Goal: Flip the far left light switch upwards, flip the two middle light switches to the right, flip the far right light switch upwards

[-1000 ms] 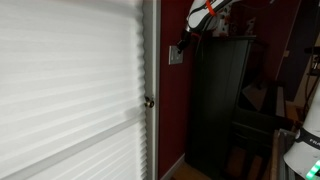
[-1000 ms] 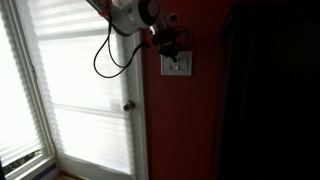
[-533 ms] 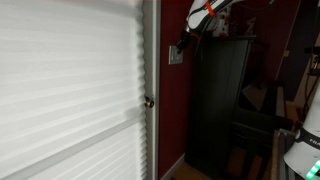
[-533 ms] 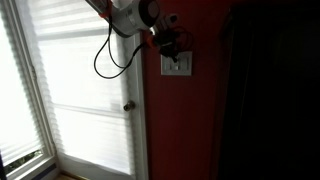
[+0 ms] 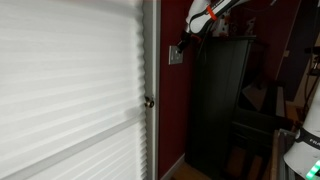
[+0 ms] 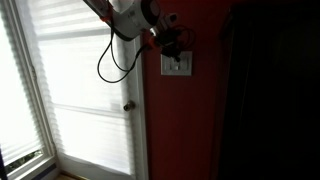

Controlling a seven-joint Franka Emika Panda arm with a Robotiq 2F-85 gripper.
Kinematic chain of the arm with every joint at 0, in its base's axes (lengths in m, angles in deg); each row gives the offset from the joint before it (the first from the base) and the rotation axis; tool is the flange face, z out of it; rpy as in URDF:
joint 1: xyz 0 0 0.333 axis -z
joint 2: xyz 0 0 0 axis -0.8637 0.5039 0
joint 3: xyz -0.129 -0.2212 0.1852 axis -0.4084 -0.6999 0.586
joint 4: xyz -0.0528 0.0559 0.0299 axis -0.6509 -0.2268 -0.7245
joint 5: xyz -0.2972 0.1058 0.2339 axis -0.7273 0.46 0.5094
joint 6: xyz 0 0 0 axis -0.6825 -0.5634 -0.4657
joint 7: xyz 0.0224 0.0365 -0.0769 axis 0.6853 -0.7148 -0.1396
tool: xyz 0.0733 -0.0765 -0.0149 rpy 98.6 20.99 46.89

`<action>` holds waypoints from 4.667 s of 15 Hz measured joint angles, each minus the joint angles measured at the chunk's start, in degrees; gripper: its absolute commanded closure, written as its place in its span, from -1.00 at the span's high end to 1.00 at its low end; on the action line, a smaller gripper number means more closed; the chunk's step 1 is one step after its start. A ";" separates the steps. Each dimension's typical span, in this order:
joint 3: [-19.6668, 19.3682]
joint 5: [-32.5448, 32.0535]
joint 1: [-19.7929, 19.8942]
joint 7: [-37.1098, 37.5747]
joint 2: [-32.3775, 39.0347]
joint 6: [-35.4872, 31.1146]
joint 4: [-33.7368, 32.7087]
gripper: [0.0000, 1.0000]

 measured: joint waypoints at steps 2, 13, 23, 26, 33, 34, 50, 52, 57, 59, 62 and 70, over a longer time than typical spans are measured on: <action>-0.92 -3.63 -0.08 1.55 0.41 -1.71 0.05 -1.00; 0.90 5.52 0.12 -7.34 0.41 12.11 -0.12 -1.00; 1.53 8.84 0.44 -7.43 0.92 8.17 -0.26 -1.00; 1.53 8.84 0.44 -7.43 1.73 6.02 -0.41 -1.00; 1.42 8.81 0.45 -7.41 3.29 2.56 -0.60 -1.00; 1.42 8.81 0.45 -7.41 3.29 2.56 -0.60 -1.00; 0.47 -0.23 0.36 -8.53 3.72 -0.23 0.02 -1.00; 1.00 2.71 0.50 -10.93 3.66 3.52 -0.32 -1.00; 1.65 6.15 0.52 -13.40 1.54 19.23 -2.88 -1.00; 1.30 6.14 0.78 -13.34 0.41 20.96 -4.09 -1.00; 0.94 6.14 1.55 -13.34 -0.58 20.75 -5.71 -1.00; 0.68 6.10 2.10 -13.29 0.25 12.97 -6.44 -1.00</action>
